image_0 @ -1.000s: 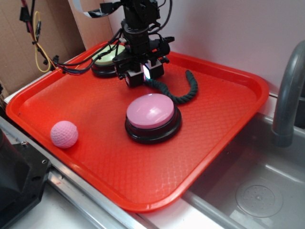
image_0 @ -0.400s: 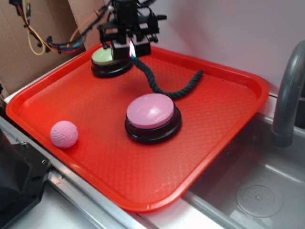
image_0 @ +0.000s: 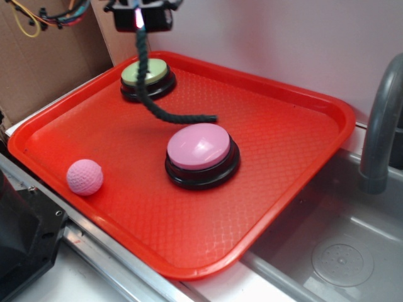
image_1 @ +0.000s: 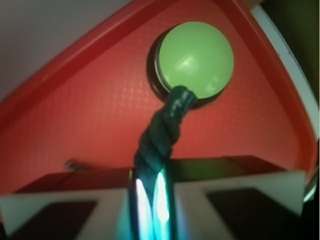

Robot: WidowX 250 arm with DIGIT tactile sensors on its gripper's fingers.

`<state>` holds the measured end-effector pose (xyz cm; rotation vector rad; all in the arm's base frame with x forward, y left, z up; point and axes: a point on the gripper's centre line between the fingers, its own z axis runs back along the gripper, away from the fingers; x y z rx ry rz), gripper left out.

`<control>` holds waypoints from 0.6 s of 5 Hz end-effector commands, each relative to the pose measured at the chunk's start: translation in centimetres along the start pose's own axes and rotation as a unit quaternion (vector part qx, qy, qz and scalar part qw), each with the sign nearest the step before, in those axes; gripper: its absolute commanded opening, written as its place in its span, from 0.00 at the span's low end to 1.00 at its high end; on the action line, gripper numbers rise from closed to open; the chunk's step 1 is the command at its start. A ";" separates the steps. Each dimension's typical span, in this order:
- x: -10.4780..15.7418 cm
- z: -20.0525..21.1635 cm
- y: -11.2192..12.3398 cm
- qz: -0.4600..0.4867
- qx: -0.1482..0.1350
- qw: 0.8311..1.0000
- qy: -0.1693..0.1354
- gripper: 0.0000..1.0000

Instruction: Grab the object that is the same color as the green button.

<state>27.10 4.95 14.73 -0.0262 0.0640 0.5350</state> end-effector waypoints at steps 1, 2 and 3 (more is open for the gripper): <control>-2.5 4.9 3.0 -0.213 -0.046 0.974 -0.066 0.00; -3.7 4.2 4.2 -0.210 -0.047 0.974 -0.075 0.00; -3.5 4.1 4.6 -0.188 -0.037 0.979 -0.075 0.00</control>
